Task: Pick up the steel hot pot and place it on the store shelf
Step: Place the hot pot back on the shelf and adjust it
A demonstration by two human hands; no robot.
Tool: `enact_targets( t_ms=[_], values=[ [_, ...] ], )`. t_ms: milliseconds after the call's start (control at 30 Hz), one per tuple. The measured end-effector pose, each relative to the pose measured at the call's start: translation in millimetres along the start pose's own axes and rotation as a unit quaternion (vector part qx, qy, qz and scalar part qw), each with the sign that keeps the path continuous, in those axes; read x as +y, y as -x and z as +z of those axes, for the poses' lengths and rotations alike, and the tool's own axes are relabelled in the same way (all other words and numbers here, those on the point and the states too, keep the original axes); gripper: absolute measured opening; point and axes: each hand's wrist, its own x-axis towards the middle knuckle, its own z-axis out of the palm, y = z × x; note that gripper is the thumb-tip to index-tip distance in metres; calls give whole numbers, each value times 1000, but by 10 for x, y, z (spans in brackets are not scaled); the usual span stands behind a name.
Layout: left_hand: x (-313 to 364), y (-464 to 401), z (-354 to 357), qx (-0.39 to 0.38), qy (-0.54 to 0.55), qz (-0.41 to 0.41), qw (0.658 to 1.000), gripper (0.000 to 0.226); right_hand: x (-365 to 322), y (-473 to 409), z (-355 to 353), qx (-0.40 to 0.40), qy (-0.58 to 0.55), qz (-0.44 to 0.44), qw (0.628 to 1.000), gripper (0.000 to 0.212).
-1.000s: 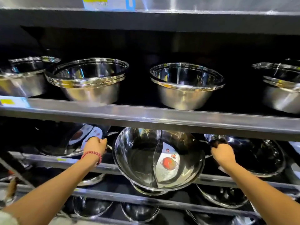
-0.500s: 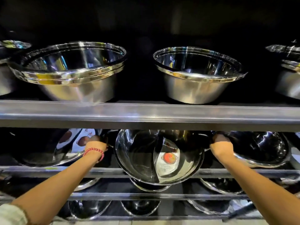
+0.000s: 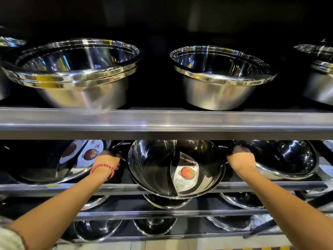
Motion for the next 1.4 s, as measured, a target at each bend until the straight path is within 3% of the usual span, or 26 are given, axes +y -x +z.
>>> enact_targets(
  t_ms=[167,267,400,567,767,1067,1300,1400],
  values=[
    [-30,262,21,-54,-77,60,994,41,63,236,56,31,-15,-26,999,41],
    [-71,352,38,-70,-72,67,993,40,99,364,45,38,-38,-48,997,24],
    [-59,401,51,-72,-65,81,992,43,163,428,59,-38,-80,-64,994,45],
    [-1,404,105,-65,-90,87,990,47,157,429,86,-110,-235,-15,966,35],
    [122,393,220,-37,-98,100,990,49,170,234,150,-124,-280,28,952,29],
    [180,221,357,-42,-18,54,998,22,142,-63,271,-117,-312,47,942,31],
    [67,4,491,-89,29,-50,994,34,130,-233,459,-114,-331,69,934,33],
    [131,52,526,-53,24,-27,998,30,129,-282,536,-102,-329,68,936,35]
  ],
)
